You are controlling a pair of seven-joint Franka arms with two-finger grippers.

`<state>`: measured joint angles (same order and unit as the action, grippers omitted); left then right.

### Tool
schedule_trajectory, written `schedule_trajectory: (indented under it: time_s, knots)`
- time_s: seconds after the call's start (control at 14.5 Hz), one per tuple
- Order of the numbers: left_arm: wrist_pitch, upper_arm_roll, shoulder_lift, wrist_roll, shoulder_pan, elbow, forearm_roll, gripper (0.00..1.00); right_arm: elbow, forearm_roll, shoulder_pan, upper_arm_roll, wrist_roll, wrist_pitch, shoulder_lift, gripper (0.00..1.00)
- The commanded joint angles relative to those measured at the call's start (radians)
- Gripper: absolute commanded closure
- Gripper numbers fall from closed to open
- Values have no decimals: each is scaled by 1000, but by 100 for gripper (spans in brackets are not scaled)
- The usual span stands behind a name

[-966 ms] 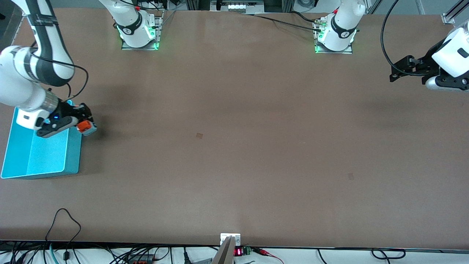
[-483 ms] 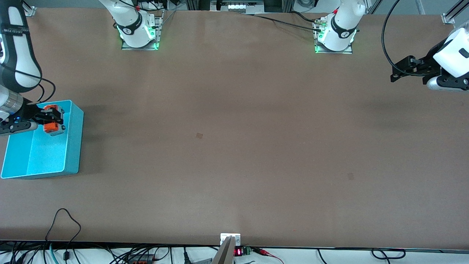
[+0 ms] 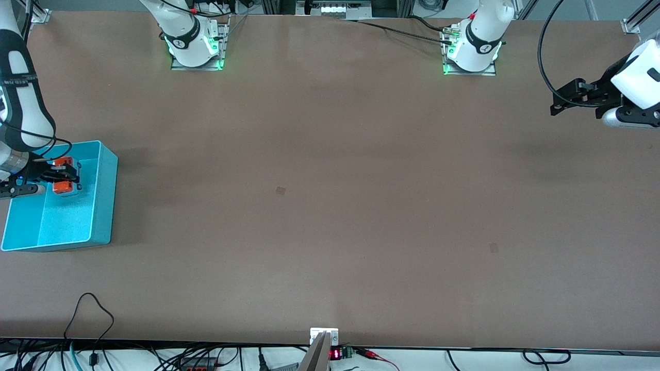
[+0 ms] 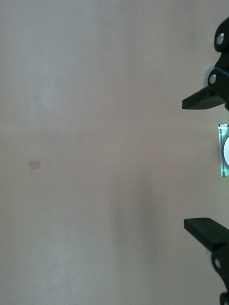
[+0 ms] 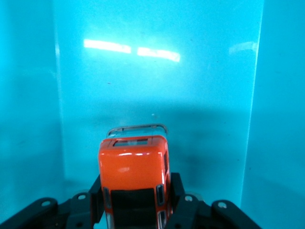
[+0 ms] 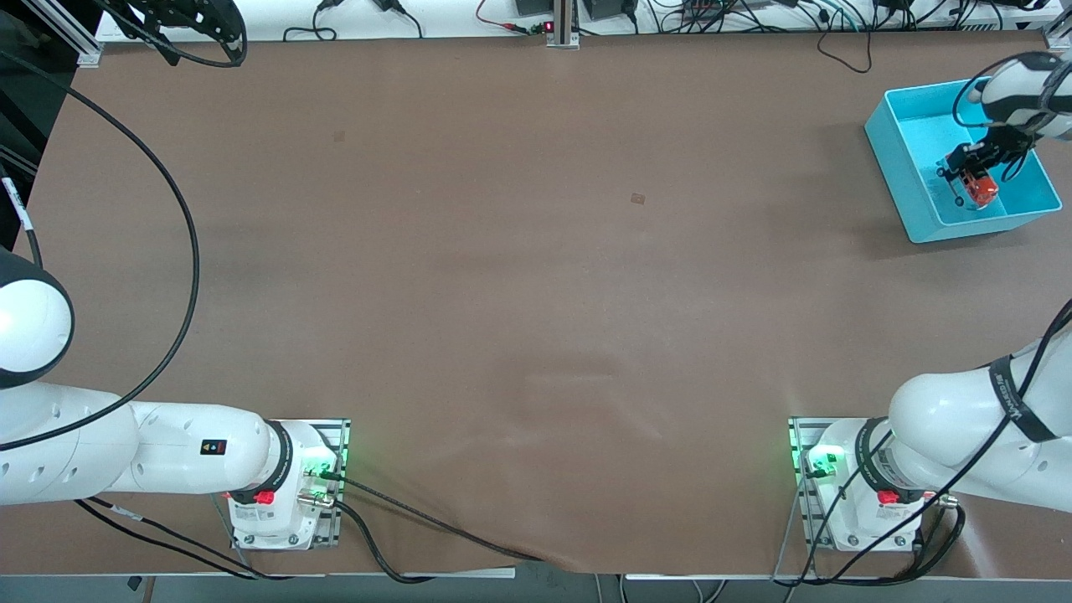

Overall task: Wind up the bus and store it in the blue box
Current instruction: 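Lower the bus into the blue box and open the right gripper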

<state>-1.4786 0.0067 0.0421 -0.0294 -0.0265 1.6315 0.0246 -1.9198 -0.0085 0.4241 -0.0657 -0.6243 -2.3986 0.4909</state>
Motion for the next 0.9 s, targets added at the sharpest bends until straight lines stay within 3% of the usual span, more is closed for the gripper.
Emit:
schedule_trajectory:
  time_s: [0.0, 0.21, 0.28, 0.41, 0.48, 0.62, 0.83]
  knots:
    - [17, 1, -8, -1, 3, -22, 2, 0, 27, -8, 28, 12, -21, -19, 44, 100]
    - [17, 1, -8, -1, 3, -22, 2, 0, 28, -10, 54, 14, -37, -34, 60, 94]
    - [17, 1, -8, -1, 2, -22, 2, 0, 28, -7, 54, 14, -43, -34, 61, 88]
    - [17, 1, -8, -1, 3, -22, 2, 0, 28, -5, 56, 14, -44, -36, 63, 52]
    - [18, 1, -8, -1, 3, -21, 2, 0, 27, -4, 56, 14, -43, -43, 63, 23]
    - [18, 1, -8, -1, 3, -22, 2, 0, 28, -4, 56, 14, -43, -53, 66, 2]
    - [17, 1, -10, -3, 3, -22, 2, 0, 28, -4, 56, 14, -43, -53, 61, 0]
